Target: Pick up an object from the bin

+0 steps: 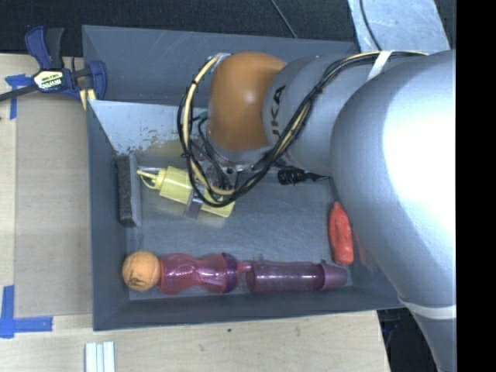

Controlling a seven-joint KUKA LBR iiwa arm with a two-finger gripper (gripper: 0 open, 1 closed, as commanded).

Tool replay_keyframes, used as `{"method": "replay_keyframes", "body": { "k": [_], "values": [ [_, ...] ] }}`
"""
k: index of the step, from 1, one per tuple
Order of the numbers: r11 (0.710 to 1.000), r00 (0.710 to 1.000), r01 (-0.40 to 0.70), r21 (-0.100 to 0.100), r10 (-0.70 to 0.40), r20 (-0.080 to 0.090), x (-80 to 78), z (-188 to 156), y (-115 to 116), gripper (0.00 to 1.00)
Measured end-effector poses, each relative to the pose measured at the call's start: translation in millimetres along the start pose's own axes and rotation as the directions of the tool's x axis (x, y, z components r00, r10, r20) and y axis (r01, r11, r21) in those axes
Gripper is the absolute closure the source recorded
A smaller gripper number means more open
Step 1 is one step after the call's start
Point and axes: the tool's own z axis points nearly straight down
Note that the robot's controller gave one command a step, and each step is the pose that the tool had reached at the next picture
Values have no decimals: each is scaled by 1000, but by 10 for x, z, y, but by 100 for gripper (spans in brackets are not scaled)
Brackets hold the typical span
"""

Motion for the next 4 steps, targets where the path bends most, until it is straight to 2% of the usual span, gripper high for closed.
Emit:
{"method": "replay_keyframes", "body": {
  "k": [1, 2, 3, 4],
  "values": [
    [1000, 1000, 26, -4, -26, 12, -109, 280, -90, 0],
    [999, 999, 33, -3, -33, 8, -79, 281, -118, 100],
    [999, 999, 33, -3, -33, 8, -79, 282, -118, 100],
    [999, 999, 32, 1, -32, -1, -47, 25, -137, 100]
  ]
}}
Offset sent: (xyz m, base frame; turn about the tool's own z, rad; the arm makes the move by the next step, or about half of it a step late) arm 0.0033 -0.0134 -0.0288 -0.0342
